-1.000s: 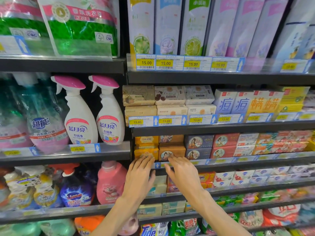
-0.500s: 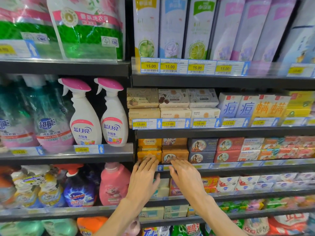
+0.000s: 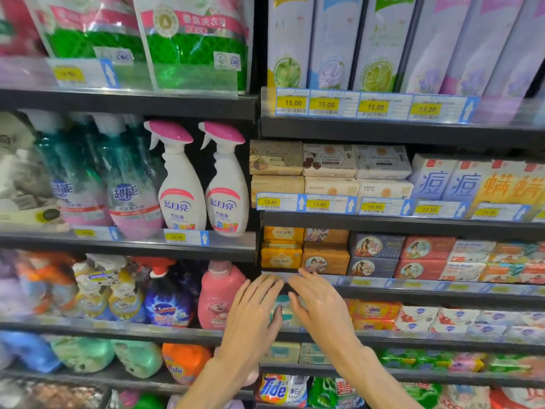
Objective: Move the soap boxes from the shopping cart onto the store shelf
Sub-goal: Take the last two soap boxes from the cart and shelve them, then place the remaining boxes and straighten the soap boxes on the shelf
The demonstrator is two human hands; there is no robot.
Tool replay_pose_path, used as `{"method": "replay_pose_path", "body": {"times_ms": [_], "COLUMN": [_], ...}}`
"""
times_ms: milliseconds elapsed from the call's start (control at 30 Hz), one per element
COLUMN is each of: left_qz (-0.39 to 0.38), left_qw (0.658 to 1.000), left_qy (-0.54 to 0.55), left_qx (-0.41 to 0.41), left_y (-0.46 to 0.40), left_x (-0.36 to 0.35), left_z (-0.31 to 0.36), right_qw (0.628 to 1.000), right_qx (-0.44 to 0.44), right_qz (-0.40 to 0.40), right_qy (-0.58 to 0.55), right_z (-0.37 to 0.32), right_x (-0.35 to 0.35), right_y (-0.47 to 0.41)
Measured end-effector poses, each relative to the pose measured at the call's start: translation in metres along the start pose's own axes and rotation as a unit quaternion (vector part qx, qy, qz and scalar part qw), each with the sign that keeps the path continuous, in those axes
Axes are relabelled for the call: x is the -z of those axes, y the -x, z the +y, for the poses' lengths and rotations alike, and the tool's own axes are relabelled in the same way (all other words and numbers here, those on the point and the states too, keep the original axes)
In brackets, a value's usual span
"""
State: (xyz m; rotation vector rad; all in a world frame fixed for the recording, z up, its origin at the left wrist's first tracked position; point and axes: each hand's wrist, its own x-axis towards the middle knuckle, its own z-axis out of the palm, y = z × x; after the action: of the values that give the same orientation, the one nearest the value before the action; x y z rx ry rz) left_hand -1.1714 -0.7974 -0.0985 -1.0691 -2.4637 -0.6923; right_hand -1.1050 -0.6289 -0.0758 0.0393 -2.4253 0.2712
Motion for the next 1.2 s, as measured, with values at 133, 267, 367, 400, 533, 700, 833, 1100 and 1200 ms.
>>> {"method": "replay_pose_path", "body": {"times_ms": [133, 267, 367, 400, 533, 700, 833, 1100, 1200], "left_qz": [0.032, 0.047, 0.03, 0.027, 0.012, -0.016, -0.006, -0.023, -0.032], "left_qw": [0.997, 0.984, 0.96, 0.95, 0.9, 0.836, 0.803, 0.779, 0.78], "left_qy": [-0.037, -0.103, -0.173, -0.188, -0.241, -0.293, -0.298, -0.302, -0.296], "left_qx": [0.054, 0.139, 0.216, 0.247, 0.363, 0.464, 0.516, 0.549, 0.551], "left_y": [0.044, 0.105, 0.162, 0.181, 0.264, 0.359, 0.426, 0.529, 0.555], "left_x": [0.015, 0.043, 0.074, 0.085, 0.131, 0.186, 0.223, 0.313, 0.343], "left_z": [-0.022, -0.046, -0.056, -0.058, -0.058, -0.056, -0.072, -0.133, -0.16], "right_qw": [0.993, 0.97, 0.942, 0.93, 0.886, 0.841, 0.802, 0.79, 0.793], "right_qx": [0.087, 0.158, 0.221, 0.243, 0.328, 0.423, 0.491, 0.518, 0.498], "right_qz": [-0.055, -0.148, -0.203, -0.226, -0.274, -0.285, -0.292, -0.296, -0.32], "right_qy": [-0.051, -0.109, -0.149, -0.158, -0.181, -0.181, -0.176, -0.143, -0.144], "right_z": [-0.025, -0.062, -0.102, -0.116, -0.18, -0.271, -0.35, -0.515, -0.568], "right_x": [-0.027, -0.055, -0.068, -0.074, -0.093, -0.105, -0.109, -0.142, -0.148], "right_y": [0.0, -0.002, 0.0, 0.001, 0.008, 0.025, 0.036, 0.066, 0.073]}}
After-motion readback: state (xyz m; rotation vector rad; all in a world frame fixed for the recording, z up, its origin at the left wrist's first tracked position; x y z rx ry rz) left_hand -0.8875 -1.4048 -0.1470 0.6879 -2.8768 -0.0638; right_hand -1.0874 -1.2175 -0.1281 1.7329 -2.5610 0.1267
